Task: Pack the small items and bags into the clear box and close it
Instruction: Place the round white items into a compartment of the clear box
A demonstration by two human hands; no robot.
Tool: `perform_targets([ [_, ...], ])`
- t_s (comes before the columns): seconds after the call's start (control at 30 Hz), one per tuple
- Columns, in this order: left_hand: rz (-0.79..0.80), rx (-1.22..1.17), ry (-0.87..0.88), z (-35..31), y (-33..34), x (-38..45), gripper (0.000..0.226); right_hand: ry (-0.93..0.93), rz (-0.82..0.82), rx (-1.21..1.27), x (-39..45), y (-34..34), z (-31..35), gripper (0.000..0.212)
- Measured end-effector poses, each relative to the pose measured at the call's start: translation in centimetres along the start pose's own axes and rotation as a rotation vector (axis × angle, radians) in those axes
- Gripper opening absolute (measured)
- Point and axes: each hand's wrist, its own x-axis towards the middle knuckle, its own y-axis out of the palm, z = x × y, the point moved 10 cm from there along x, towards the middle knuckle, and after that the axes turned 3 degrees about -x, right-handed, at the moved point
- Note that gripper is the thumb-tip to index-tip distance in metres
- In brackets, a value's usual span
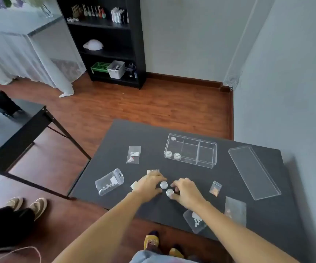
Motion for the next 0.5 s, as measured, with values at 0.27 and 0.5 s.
perform_targets([
  [0.27,0.013,0.027,0.087,-0.6,0.9,2.1,0.024,0.06,-0.109,-0.153,0.2,1.2,0.5,0.027],
  [0.5,-0.081,-0.02,0.156,-0.2,-0.8,3.3,0.029,0.138,-0.23,0.082,0.0,-1.0,-1.1,0.022],
])
